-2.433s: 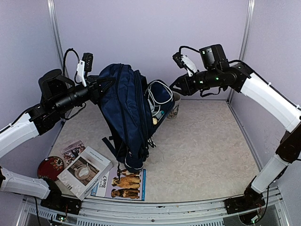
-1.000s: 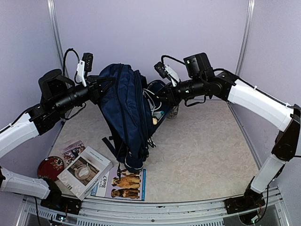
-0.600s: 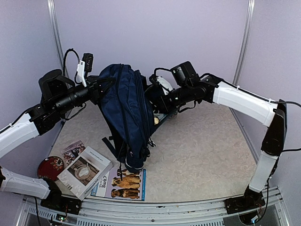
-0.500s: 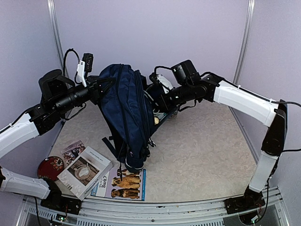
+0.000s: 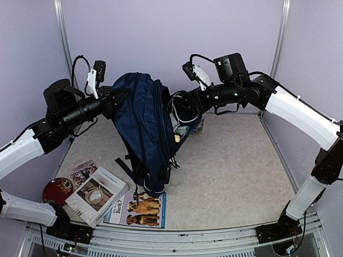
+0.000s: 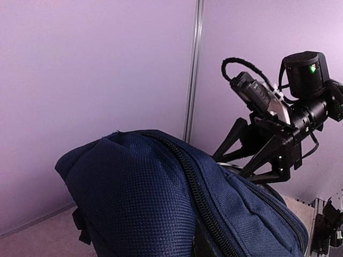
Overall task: Pack the student bag
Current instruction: Adjust the charger in the upper front pocket of the bag, then pass from the left arm to the right
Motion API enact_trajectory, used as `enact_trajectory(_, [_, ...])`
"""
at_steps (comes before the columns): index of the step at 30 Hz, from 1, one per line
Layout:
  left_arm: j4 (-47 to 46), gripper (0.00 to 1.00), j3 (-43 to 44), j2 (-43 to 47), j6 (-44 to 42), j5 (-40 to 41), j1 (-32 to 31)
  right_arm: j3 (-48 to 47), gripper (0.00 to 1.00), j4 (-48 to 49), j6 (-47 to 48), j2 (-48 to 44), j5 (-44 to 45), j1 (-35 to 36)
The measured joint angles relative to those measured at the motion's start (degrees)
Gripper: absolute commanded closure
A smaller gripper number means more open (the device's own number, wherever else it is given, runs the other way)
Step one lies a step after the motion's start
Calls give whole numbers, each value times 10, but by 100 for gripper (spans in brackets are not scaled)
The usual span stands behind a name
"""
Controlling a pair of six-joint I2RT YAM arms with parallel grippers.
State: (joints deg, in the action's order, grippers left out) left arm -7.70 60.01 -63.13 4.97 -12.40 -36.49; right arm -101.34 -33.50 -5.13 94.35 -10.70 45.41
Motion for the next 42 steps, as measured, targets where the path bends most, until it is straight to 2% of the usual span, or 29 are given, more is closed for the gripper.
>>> enact_trajectory(2, [0, 100, 0, 1, 0, 0, 2, -2, 10, 0, 4, -15, 17, -2])
enact_trajectory(3, [0, 100, 0, 1, 0, 1, 2, -4, 9, 0, 3, -20, 24, -3])
enact_trajectory(6, [0, 100, 0, 1, 0, 3, 2, -10, 9, 2, 15, -32, 36, -3])
enact_trajectory(8, [0, 100, 0, 1, 0, 3, 2, -11, 12, 5, 18, -37, 40, -3])
enact_trajectory(10, [0, 100, 0, 1, 0, 3, 2, -11, 25, 6, 19, -41, 45, -5])
enact_trajectory(13, [0, 100, 0, 1, 0, 3, 2, -1, 50, 16, 10, -54, 53, -15])
enact_trajectory(15, [0, 100, 0, 1, 0, 3, 2, 23, 58, 28, -6, -73, 41, -35])
enact_trajectory(18, [0, 100, 0, 1, 0, 4, 2, 73, 58, 49, -37, -102, 1, -83])
enact_trajectory(21, [0, 100, 0, 1, 0, 4, 2, 95, 52, 58, -58, -103, -31, -113])
enact_trajectory(26, [0, 100, 0, 1, 0, 4, 2, 97, 49, 82, -72, -83, -89, -113])
enact_trajectory(34, [0, 100, 0, 1, 0, 4, 2, 96, 54, 98, -81, -16, -139, -112])
enact_trajectory(36, [0, 100, 0, 1, 0, 4, 2, 96, 64, 98, -82, -5, -153, -112])
enact_trajectory(40, [0, 100, 0, 1, 0, 4, 2, 90, 100, 98, -79, 12, -177, -112])
enact_trajectory(42, [0, 100, -1, 1, 0, 4, 2, 86, 100, 93, -82, 18, -180, -112])
